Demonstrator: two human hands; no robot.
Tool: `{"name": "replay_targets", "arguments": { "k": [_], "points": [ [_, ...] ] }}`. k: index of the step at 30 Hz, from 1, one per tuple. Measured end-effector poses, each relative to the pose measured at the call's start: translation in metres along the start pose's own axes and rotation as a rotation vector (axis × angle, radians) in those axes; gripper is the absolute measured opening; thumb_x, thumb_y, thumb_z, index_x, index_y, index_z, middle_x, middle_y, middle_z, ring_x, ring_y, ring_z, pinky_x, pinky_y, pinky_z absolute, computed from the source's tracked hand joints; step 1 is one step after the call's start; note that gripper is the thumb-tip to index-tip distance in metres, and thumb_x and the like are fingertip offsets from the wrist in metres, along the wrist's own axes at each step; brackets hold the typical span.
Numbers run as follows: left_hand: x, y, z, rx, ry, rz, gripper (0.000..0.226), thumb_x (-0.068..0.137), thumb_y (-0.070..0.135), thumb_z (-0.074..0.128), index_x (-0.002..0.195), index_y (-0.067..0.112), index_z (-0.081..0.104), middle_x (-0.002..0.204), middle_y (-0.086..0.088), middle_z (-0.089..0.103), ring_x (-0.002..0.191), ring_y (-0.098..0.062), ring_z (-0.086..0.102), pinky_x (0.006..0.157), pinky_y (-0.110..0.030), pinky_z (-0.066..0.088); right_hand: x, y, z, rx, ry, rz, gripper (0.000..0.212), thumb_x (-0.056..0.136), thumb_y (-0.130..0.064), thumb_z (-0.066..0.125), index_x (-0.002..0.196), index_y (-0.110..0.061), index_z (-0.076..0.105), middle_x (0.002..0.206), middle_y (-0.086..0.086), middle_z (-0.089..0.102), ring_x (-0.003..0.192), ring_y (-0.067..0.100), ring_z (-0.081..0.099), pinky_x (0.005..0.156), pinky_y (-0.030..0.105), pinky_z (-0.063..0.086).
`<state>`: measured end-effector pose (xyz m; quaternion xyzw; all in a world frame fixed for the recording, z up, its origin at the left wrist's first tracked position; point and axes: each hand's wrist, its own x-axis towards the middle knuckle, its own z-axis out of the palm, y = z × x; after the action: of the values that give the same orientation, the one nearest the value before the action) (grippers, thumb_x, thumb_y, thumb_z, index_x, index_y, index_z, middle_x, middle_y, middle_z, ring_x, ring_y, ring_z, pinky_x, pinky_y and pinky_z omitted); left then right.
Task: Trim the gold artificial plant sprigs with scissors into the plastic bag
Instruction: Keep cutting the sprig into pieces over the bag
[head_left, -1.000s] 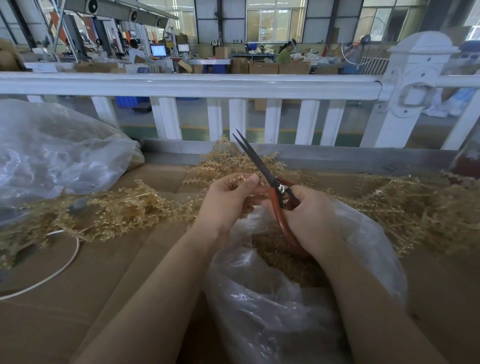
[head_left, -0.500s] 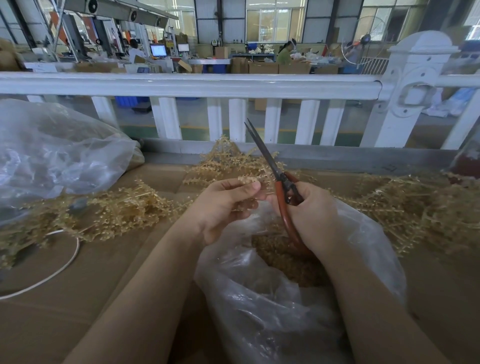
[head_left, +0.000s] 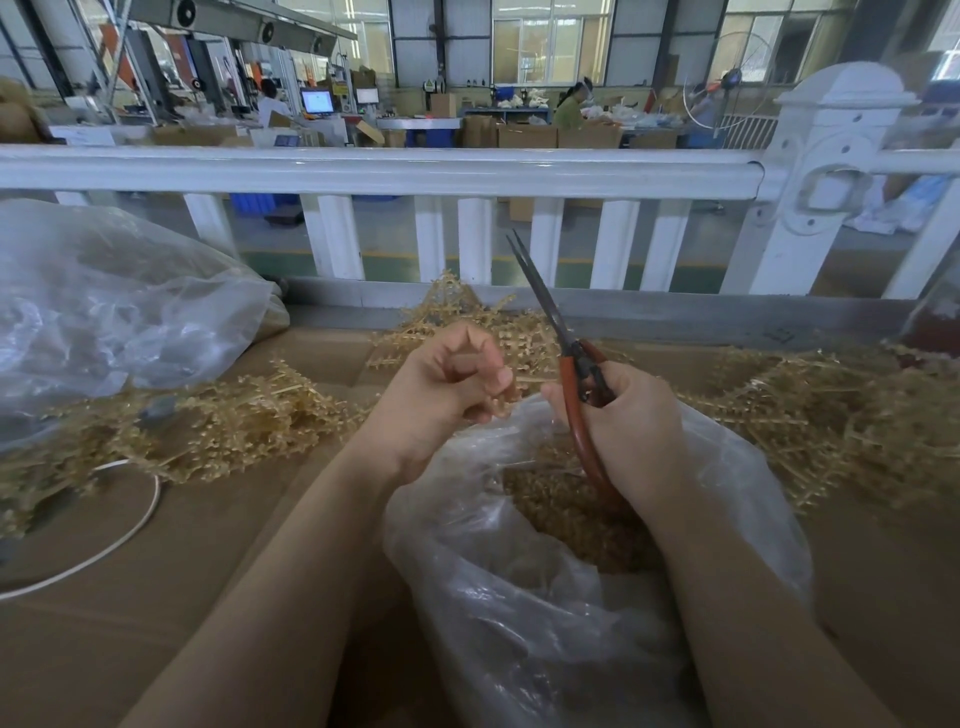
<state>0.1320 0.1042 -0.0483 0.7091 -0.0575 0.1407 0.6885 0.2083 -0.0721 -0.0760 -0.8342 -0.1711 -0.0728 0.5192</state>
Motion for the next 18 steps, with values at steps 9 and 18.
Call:
{"name": "replay_targets", "arguments": {
  "k": [9, 18],
  "points": [
    [-0.001, 0.004, -0.001, -0.092, -0.029, -0.100, 0.042, 0.068, 0.012, 0.077, 0.109, 0.012, 0.069, 0.081, 0.001, 0.070, 0.069, -0.013, 0.069, 0.066, -0.021, 0.056, -0.003, -0.001, -0.002, 0.090, 0.044, -0.024, 0.019, 0.083, -0.045, 0.080, 0.074, -0.033, 0.068, 0.068, -0.026, 0.068, 0.066, -0.005, 0.066, 0.061, 0.024, 0.052],
    [0.001, 0.002, 0.004, -0.239, 0.142, -0.042, 0.047, 0.067, 0.006, 0.079, 0.112, 0.017, 0.072, 0.080, 0.006, 0.070, 0.074, -0.013, 0.070, 0.065, -0.022, 0.058, -0.010, -0.009, -0.002, 0.047, 0.106, -0.047, 0.051, 0.060, -0.080, 0.066, 0.093, -0.041, 0.065, 0.082, -0.023, 0.069, 0.085, 0.003, 0.068, 0.082, 0.036, 0.059]
  ]
}}
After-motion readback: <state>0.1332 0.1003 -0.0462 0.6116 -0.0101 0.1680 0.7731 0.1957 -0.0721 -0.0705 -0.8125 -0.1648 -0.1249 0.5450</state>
